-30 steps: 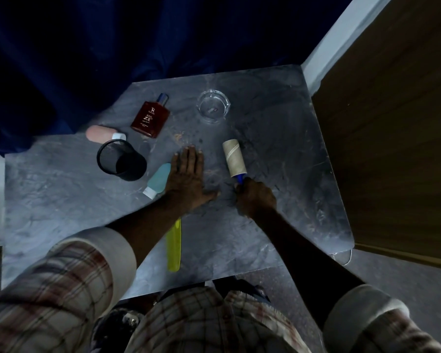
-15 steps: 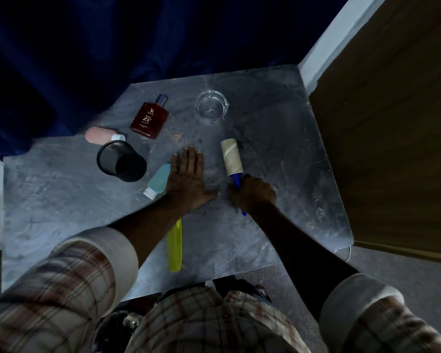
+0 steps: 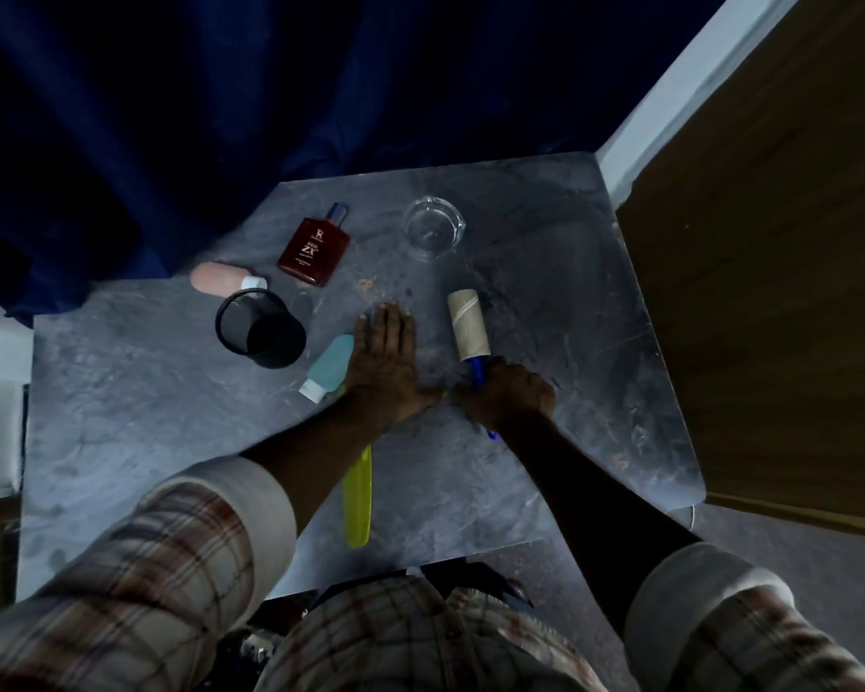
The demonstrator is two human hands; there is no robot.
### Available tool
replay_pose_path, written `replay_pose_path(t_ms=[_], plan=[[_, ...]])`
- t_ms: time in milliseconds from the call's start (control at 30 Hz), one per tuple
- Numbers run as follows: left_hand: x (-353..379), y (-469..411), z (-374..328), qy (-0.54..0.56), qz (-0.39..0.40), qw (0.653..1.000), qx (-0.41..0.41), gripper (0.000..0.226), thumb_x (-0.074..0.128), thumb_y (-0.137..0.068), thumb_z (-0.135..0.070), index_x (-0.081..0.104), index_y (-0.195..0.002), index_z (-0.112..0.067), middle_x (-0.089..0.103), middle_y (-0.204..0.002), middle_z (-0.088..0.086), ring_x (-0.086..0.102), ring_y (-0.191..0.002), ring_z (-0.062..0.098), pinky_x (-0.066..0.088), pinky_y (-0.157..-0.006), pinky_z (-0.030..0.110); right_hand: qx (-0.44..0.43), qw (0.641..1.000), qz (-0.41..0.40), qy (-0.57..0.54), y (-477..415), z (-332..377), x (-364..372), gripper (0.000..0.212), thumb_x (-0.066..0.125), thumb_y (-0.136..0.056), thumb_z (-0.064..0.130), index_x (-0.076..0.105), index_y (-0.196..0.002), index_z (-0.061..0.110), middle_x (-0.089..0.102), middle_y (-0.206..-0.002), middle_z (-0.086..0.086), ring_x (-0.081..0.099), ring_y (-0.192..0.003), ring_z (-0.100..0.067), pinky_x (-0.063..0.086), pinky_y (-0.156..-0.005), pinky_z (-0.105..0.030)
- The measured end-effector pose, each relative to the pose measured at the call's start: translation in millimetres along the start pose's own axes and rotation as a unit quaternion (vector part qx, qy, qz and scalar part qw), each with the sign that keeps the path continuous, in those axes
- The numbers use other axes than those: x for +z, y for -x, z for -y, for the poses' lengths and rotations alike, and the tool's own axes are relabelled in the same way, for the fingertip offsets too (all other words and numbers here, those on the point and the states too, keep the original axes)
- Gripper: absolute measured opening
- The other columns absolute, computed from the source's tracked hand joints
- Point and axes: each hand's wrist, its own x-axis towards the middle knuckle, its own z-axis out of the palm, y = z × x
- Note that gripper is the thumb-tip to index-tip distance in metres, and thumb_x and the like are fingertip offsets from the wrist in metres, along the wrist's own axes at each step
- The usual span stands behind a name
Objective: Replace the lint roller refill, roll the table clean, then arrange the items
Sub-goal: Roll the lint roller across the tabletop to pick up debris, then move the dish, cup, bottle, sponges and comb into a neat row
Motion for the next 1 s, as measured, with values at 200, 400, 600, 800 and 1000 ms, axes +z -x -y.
replay_pose_path(t_ms=[200,400,600,800,1000], plan=[[-5.6,-3.9,5.2,0.023,-0.018,1.000,-0.002,0.126,0.049,-0.085,-0.086,0.003,-0.168,-0.003,0.003,-0.177,0.023,0.003,-0.165,0.039,-0.002,-0.133,0.059,0.006,1.000,0.020,0.022,1.3,-6.5,-13.2,0.090,0.051,-0.069,0.092,0.059,-0.126,0.023,0.066,-0.131,-0.009,0.064,-0.123,-0.032,0.049,-0.095,-0.038],[-41.2,-18.1,10.1,0.160,-0.171,0.972,-0.012,0.078,0.058,-0.089,-0.056,0.051,-0.150,-0.009,0.058,-0.151,0.015,0.052,-0.143,0.033,0.032,-0.125,0.046,0.013,1.000,-0.020,-0.015,-24.6,-20.2,-61.4,0.091,0.053,-0.071,0.090,0.062,-0.128,0.020,0.064,-0.138,-0.014,0.061,-0.127,-0.036,0.050,-0.098,-0.043],[-85.2,-59.1,16.4,0.444,-0.198,0.866,-0.114,0.035,0.069,-0.093,-0.022,0.072,-0.125,-0.007,0.076,-0.122,0.015,0.071,-0.115,0.033,0.056,-0.099,0.038,-0.092,0.975,-0.135,-0.153,-76.7,7.3,-97.5,0.041,0.066,-0.087,0.047,0.072,-0.107,0.011,0.075,-0.114,-0.016,0.070,-0.109,-0.038,0.053,-0.088,-0.038],[-91.1,-120.2,31.1,0.461,-0.163,0.849,-0.202,0.035,0.069,-0.095,-0.014,0.071,-0.129,-0.007,0.075,-0.127,0.013,0.071,-0.120,0.029,0.057,-0.104,0.040,-0.134,0.962,-0.105,-0.211,-148.1,36.6,-101.1,0.026,0.057,-0.097,0.023,0.071,-0.107,0.004,0.072,-0.110,-0.023,0.069,-0.105,-0.042,0.057,-0.094,-0.048],[-85.6,-152.0,33.9,0.492,-0.148,0.826,-0.233,0.028,0.075,-0.093,-0.015,0.074,-0.119,-0.004,0.078,-0.117,0.015,0.076,-0.110,0.033,0.063,-0.095,0.040,-0.147,0.937,-0.121,-0.291,-185.0,64.2,-98.4,0.018,0.065,-0.092,0.023,0.071,-0.096,0.006,0.077,-0.099,-0.019,0.074,-0.095,-0.039,0.060,-0.084,-0.046]])
